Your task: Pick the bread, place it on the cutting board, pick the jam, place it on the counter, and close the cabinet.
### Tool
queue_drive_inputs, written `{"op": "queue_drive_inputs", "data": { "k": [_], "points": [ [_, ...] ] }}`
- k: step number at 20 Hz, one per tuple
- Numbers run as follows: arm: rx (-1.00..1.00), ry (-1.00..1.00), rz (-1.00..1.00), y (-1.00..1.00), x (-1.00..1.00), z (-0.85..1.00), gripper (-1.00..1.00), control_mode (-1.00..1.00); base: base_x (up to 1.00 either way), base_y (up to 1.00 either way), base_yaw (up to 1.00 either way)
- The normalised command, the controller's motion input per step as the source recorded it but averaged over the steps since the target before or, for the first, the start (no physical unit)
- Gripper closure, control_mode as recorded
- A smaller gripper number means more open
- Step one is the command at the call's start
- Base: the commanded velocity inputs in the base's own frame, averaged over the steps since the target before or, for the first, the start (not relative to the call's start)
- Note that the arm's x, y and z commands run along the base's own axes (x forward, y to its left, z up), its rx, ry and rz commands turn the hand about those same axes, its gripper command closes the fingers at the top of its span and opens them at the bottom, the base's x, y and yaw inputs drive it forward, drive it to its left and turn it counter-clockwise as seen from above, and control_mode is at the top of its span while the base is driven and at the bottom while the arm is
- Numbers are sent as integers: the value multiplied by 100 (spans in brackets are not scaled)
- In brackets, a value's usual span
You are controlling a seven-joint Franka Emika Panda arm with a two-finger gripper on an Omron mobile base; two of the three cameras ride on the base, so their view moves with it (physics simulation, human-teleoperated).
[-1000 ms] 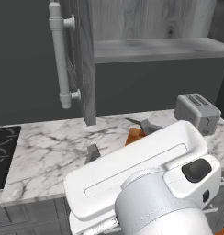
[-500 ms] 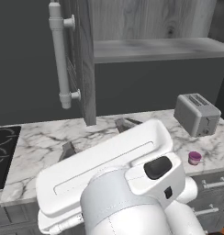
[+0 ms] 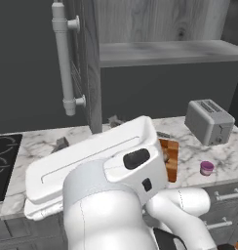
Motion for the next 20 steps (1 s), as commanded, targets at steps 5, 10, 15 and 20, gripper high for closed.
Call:
{"op": "queue_drive_inputs", "data": {
  "k": [5,10,15,20],
  "points": [
    [0,0,-6,19,20,0,-100,-100,0,0,0],
    [0,0,-5,16,15,0,-100,-100,0,0,0],
    [0,0,-4,10,22,0,-100,-100,0,0,0],
    [0,0,-3,7,28,-3,-100,-100,0,0,0]
  ]
}}
